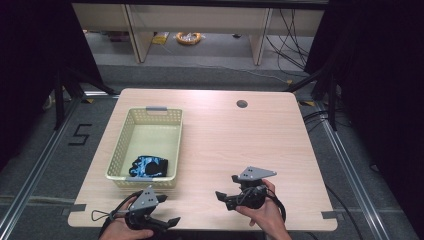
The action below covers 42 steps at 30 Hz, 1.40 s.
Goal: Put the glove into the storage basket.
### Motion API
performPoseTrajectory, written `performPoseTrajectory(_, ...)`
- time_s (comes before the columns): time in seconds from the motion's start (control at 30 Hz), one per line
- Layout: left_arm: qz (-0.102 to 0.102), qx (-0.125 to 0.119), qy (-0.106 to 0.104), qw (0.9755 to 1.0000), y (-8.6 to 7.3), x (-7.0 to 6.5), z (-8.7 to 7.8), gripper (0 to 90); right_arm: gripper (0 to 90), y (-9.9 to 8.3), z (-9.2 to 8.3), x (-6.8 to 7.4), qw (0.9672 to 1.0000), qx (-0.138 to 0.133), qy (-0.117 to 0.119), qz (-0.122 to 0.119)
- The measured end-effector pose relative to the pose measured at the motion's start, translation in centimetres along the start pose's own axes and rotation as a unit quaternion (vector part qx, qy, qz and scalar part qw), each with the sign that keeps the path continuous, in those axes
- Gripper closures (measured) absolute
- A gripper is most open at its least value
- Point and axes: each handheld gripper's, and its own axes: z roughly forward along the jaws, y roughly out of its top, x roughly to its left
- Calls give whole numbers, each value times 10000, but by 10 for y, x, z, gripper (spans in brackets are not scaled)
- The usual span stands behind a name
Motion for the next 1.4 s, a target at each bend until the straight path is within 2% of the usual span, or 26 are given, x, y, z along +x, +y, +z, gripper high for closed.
performPoseTrajectory(0.03,0,0,0,10000,0,0,0,157,185,-1,0,-1,10000,-4,29,-46)
performPoseTrajectory(0.1,-212,-119,-41,9997,-2,-3,2,157,182,-2,0,0,10000,-11,23,-36)
performPoseTrajectory(0.17,-198,-105,-49,9997,-2,-3,2,157,182,-3,-1,1,10000,-6,25,56)
performPoseTrajectory(0.23,-96,-48,-83,9999,-2,-2,1,157,181,-5,-2,1,10000,-19,24,-42)
performPoseTrajectory(0.3,-200,-50,-62,9998,-3,-3,1,157,181,-7,-3,4,10000,-1,11,46)
performPoseTrajectory(0.33,-106,83,-38,9999,-4,-1,0,157,180,-8,-3,3,10000,-14,56,-29)
performPoseTrajectory(0.4,-41,-12,4,10000,-5,-1,0,157,180,-8,-4,3,10000,7,5,-75)
performPoseTrajectory(0.43,-71,-16,-7,10000,-6,-1,0,157,178,-11,-6,4,9999,54,-100,-96)
performPoseTrajectory(0.5,-156,-5,-8,9999,-7,-2,0,156,177,-12,-6,6,9999,54,-102,-8)
performPoseTrajectory(0.53,-143,1,-29,9999,-8,-1,-1,156,174,-14,-6,4,9998,24,-23,-188)
performPoseTrajectory(0.57,-193,-16,-70,9998,-9,-2,-1,156,173,-16,-7,6,9999,11,-44,-100)
performPoseTrajectory(0.63,-182,-12,-60,9998,-10,-2,-1,155,171,-18,-9,6,9998,39,-137,-141)
performPoseTrajectory(0.73,-165,-46,-96,9998,-12,-1,0,154,169,-23,-11,8,9999,46,-111,-29)
performPoseTrajectory(0.83,-239,44,-134,9996,-14,-2,0,154,168,-28,-13,7,9998,62,-158,-79)
performPoseTrajectory(0.87,-239,44,-134,9996,-14,-2,0,154,168,-28,-13,7,9998,62,-158,-79)
performPoseTrajectory(0.9,-129,30,-132,9998,-14,-2,1,154,168,-30,-14,7,9999,89,-128,-75)
performPoseTrajectory(0.93,-239,68,-162,9996,-15,-4,1,154,168,-33,-14,7,9999,80,-70,-46)
performPoseTrajectory(1.0,-226,-48,-165,9996,-16,-6,1,154,166,-36,-16,9,9998,119,-161,-52)
performPoseTrajectory(1.07,-231,-25,-160,9996,-16,-7,0,154,166,-38,-16,10,9999,90,-130,-56)
performPoseTrajectory(1.1,-142,7,-138,9998,-16,-7,-1,154,166,-41,-18,13,9997,156,-193,-83)
performPoseTrajectory(1.17,-47,-39,-134,9999,-17,-6,-1,154,166,-44,-18,14,9998,168,-94,-56)
performPoseTrajectory(1.23,-92,43,-100,9999,-18,-7,-2,154,166,-48,-19,17,9995,202,-218,-63)
performPoseTrajectory(1.27,-168,42,-214,9996,-18,-9,-4,154,166,-49,-18,17,9996,191,-151,-125)
performPoseTrajectory(1.33,-181,55,-205,9996,-18,-9,-5,154,164,-52,-18,17,9993,279,-77,-215)
performPoseTrajectory(1.37,-13,7,-166,9999,-19,-9,-6,154,158,-54,-18,19,9991,317,-153,-216)
performPoseTrajectory(1.4,-13,7,-166,9999,-19,-9,-6,154,159,-56,-18,18,9991,332,-158,-228)
